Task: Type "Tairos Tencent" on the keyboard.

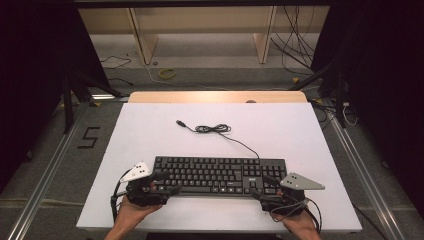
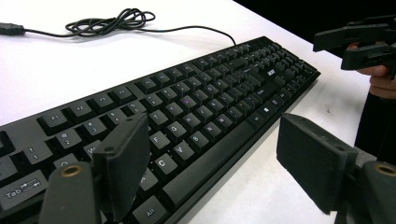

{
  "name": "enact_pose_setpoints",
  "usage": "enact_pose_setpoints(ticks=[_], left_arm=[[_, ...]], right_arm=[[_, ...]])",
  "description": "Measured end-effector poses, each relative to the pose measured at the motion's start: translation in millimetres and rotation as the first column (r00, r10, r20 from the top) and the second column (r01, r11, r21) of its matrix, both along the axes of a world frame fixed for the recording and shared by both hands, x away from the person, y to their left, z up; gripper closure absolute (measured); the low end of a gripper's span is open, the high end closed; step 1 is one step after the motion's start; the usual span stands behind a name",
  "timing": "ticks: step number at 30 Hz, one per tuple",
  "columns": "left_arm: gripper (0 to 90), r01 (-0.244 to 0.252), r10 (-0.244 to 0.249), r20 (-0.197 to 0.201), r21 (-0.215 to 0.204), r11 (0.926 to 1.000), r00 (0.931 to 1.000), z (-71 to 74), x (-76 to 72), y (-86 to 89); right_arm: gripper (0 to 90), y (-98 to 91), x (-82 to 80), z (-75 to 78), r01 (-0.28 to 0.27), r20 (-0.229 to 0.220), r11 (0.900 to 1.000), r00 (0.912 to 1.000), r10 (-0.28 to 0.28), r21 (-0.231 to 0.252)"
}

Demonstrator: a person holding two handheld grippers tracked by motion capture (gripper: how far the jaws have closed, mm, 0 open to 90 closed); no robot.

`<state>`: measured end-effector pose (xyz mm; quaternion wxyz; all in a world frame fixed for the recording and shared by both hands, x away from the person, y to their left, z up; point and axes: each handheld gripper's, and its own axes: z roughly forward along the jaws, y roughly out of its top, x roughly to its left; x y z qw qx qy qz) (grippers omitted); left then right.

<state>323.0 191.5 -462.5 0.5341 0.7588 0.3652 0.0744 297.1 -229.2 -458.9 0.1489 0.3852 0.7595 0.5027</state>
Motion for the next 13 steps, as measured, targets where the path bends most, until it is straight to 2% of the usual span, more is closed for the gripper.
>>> enact_pose_setpoints(ticks=[13], left_arm=[[25.5, -0.001, 0.001, 0.002, -0.001, 1.0, 1.0, 0.7, 0.4, 0.5]], right_arm=[[30.7, 0.6, 0.1, 0.2, 0.0, 0.002, 1.0, 1.0, 0.0, 0.003]])
